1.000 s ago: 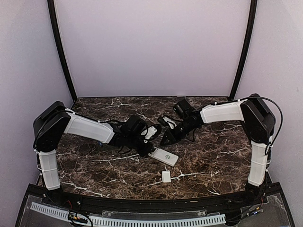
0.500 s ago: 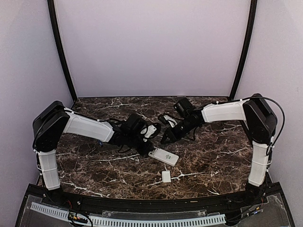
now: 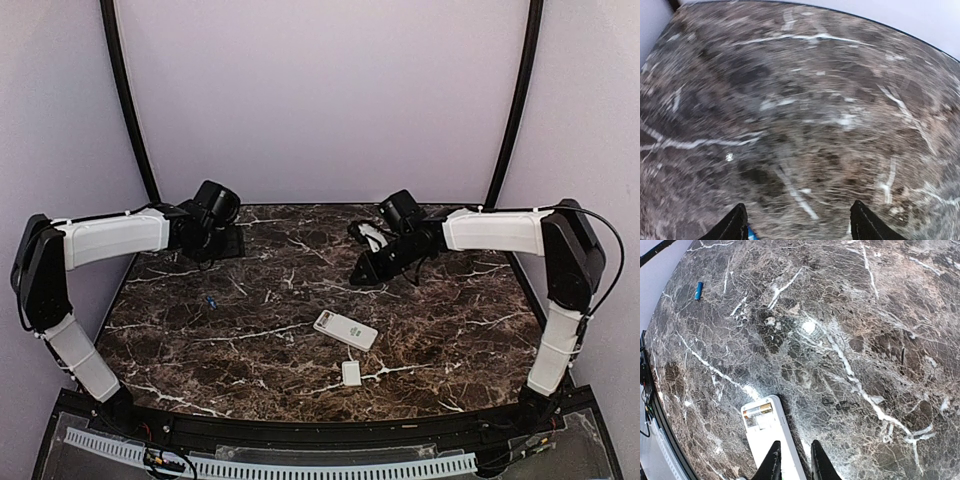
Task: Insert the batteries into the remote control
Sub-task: Pick up the battery from the center of the board, then adjust the remote control without the battery cover at the center of the board.
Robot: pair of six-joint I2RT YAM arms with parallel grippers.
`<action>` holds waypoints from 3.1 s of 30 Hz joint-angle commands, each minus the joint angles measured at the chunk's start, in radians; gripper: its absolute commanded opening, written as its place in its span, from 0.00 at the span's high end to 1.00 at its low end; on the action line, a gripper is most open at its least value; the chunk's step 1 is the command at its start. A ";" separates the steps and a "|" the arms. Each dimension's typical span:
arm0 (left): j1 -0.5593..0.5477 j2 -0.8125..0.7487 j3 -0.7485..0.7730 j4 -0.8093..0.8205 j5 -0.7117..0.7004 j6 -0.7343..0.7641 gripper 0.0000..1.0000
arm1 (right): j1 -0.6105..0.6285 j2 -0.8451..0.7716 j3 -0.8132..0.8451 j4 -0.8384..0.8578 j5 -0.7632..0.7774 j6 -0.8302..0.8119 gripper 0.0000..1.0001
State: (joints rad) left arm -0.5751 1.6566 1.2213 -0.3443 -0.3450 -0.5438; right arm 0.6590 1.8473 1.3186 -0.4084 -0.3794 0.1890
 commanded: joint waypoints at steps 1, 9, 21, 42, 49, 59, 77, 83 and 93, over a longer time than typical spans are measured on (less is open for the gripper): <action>0.088 -0.057 -0.116 -0.244 -0.091 -0.342 0.27 | -0.003 -0.037 -0.033 -0.014 0.057 0.031 0.81; 0.124 0.008 -0.161 -0.263 -0.033 -0.392 0.19 | -0.002 -0.027 -0.052 0.003 0.040 0.044 0.81; 0.127 0.107 -0.192 -0.198 0.069 -0.384 0.46 | -0.001 -0.031 -0.071 0.006 0.046 0.044 0.81; 0.124 0.116 -0.222 -0.159 0.128 -0.371 1.00 | -0.001 -0.037 -0.037 -0.025 0.068 0.014 0.81; 0.001 0.001 -0.189 0.012 0.079 -0.092 1.00 | -0.012 -0.074 -0.023 -0.016 0.025 0.011 0.81; -0.218 -0.241 -0.280 0.577 0.412 0.374 1.00 | -0.019 -0.274 -0.093 0.188 -0.207 -0.030 0.80; -0.165 -0.319 -0.352 0.701 0.405 0.290 1.00 | 0.104 -0.161 -0.090 -0.066 0.140 -0.055 0.65; -0.089 -0.332 -0.432 0.708 0.406 0.238 1.00 | 0.197 -0.065 -0.047 -0.128 0.250 -0.237 0.15; -0.083 -0.360 -0.452 0.717 0.411 0.244 1.00 | 0.243 0.136 0.114 -0.229 0.311 -0.396 0.10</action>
State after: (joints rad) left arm -0.6586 1.3388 0.7715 0.3481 0.0551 -0.2966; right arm 0.8780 1.9366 1.3945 -0.5827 -0.1143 -0.1200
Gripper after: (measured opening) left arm 0.052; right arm 0.907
